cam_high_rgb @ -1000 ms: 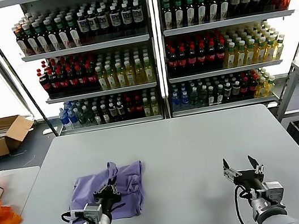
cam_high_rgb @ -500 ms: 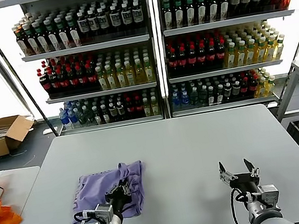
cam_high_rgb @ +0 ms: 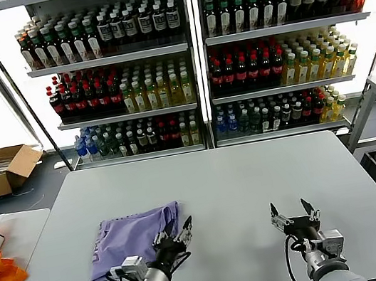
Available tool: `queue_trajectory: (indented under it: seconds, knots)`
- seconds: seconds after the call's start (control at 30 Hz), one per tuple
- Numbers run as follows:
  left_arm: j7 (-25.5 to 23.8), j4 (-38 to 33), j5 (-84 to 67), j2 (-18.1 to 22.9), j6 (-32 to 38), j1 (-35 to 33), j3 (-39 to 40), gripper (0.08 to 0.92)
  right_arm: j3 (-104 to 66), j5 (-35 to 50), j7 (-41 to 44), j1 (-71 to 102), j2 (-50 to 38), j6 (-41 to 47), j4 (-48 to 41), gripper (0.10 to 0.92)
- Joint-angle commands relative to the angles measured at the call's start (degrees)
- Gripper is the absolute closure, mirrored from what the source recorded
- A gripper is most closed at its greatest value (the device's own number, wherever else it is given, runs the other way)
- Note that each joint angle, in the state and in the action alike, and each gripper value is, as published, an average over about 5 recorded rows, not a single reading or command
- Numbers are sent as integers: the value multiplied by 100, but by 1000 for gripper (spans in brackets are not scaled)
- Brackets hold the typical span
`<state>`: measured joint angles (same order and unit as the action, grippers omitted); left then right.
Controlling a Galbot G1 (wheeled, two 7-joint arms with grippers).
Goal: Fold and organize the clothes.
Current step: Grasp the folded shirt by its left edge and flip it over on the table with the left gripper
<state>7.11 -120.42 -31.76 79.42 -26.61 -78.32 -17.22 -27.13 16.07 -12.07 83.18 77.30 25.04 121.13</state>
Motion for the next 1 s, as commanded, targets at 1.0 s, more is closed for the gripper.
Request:
queue_trajectory:
  seconds: [1.0]
  knots:
    - [-340, 1079, 552, -828, 113, -373, -2461, 177, 249, 95, 0, -271, -182, 86, -112, 203]
